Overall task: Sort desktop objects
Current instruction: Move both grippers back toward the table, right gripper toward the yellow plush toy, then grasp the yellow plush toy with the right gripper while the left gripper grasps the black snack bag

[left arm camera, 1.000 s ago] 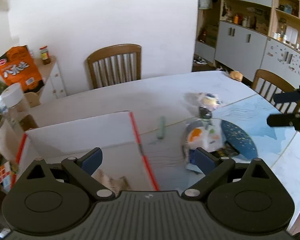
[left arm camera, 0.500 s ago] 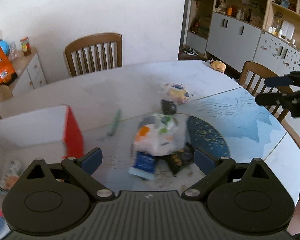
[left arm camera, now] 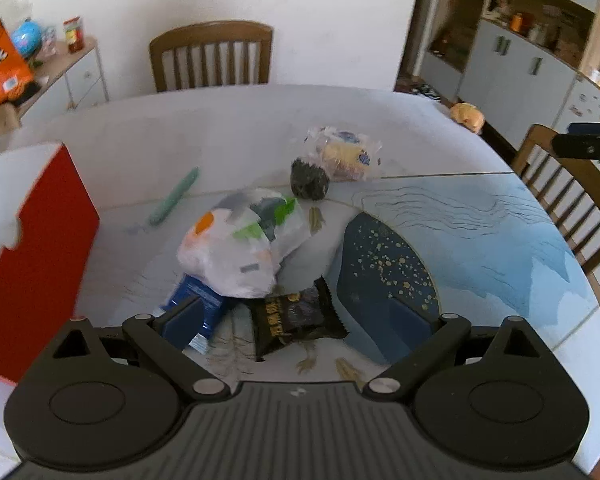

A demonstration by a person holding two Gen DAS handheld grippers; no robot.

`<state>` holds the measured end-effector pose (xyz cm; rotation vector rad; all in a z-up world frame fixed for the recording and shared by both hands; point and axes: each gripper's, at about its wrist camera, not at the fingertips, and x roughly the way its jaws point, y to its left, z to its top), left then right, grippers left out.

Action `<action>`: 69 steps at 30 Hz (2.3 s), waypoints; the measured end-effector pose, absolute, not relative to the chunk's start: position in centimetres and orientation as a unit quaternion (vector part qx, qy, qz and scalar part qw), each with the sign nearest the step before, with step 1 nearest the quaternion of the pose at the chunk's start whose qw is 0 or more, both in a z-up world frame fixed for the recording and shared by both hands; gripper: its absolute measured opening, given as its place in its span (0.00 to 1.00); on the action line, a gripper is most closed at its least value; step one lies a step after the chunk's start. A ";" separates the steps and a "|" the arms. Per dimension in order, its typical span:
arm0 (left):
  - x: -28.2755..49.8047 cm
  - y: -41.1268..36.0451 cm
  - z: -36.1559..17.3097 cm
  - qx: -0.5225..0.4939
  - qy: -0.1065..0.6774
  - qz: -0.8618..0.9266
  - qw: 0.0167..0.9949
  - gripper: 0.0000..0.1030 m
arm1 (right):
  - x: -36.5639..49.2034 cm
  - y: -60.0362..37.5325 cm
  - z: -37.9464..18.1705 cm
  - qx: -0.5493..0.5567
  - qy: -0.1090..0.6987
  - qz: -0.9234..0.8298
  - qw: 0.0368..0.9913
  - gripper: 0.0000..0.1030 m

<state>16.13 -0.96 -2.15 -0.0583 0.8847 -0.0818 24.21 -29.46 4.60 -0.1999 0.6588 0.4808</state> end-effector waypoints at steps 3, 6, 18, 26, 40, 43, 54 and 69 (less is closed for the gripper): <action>16.6 -1.9 -3.1 -0.030 0.432 -0.026 0.901 0.96 | 25.5 -31.3 4.2 -0.096 0.319 0.232 0.914 0.79; 17.0 -2.6 -4.2 -0.032 0.434 -0.011 0.900 0.96 | 26.9 -33.2 4.0 -0.099 0.314 0.227 0.917 0.79; 17.8 -2.8 -6.3 -0.044 0.431 0.043 0.900 0.96 | 34.0 -38.6 2.4 -0.106 0.298 0.177 0.932 0.79; 18.1 -2.8 -7.1 -0.049 0.439 0.067 0.894 0.96 | 39.0 -40.7 0.4 -0.100 0.293 0.159 0.937 0.79; 19.5 -3.5 -8.2 -0.081 0.443 0.074 0.890 0.96 | 44.7 -42.6 -2.3 -0.101 0.296 0.137 0.940 0.79; 19.7 -3.6 -8.5 -0.084 0.441 0.079 0.890 0.96 | 46.1 -42.8 -2.8 -0.099 0.296 0.134 0.941 0.79; 20.2 -3.6 -9.2 -0.098 0.439 0.084 0.889 0.95 | 50.2 -42.7 -5.2 -0.102 0.316 0.156 0.930 0.79; 19.9 -4.4 -9.9 -0.069 0.424 0.089 0.898 0.95 | 53.6 -41.5 -8.1 -0.109 0.352 0.175 0.913 0.78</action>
